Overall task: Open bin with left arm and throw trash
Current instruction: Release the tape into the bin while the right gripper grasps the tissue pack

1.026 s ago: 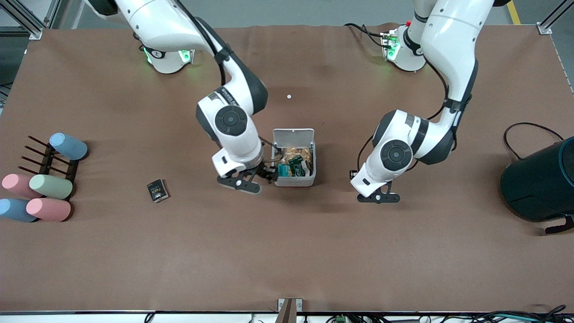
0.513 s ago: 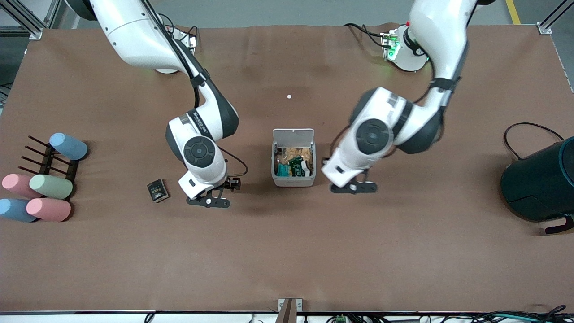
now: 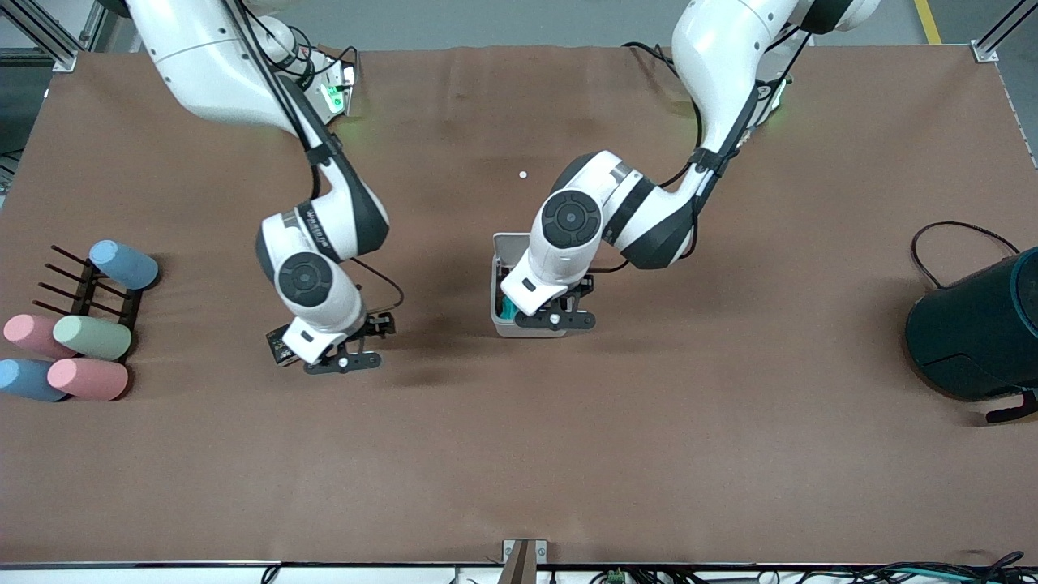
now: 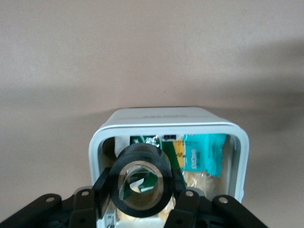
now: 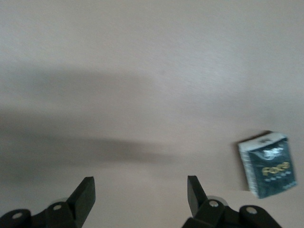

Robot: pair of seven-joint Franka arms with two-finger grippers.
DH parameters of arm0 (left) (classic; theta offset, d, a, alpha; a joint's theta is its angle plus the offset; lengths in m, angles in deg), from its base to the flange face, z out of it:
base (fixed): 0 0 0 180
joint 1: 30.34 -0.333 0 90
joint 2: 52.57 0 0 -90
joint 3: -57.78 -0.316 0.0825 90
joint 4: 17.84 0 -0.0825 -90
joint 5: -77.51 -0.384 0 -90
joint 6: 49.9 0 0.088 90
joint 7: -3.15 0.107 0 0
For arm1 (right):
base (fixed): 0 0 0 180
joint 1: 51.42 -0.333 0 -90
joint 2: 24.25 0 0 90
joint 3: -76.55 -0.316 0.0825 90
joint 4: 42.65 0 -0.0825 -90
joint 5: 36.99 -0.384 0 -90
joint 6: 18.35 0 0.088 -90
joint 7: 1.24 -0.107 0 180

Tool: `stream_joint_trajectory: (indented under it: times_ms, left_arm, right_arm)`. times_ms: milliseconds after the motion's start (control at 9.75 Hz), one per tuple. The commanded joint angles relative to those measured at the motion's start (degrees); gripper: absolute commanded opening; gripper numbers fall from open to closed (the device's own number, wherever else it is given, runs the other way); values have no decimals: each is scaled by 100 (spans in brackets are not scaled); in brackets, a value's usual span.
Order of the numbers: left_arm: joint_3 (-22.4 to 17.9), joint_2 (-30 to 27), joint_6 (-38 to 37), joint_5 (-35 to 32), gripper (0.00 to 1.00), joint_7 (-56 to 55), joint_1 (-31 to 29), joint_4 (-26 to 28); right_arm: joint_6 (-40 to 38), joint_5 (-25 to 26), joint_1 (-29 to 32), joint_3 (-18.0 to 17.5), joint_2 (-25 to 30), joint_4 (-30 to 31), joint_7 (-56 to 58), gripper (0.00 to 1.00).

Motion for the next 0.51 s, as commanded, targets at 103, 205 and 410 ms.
stream_joint_trajectory:
  times_ms: [103, 205, 410]
  left_arm:
    - [-34, 88, 120, 56, 12, -317, 132, -194]
    - [-34, 140, 147, 56, 22, -335, 141, -194]
    - [-34, 202, 252, 56, 99, -536, 150, -177]
  right_arm:
    - [109, 88, 799, -109, 277, 416, 1494, 90]
    - [126, 88, 992, -109, 251, 416, 1811, 91]
    - [188, 88, 1230, -109, 242, 416, 2287, 92]
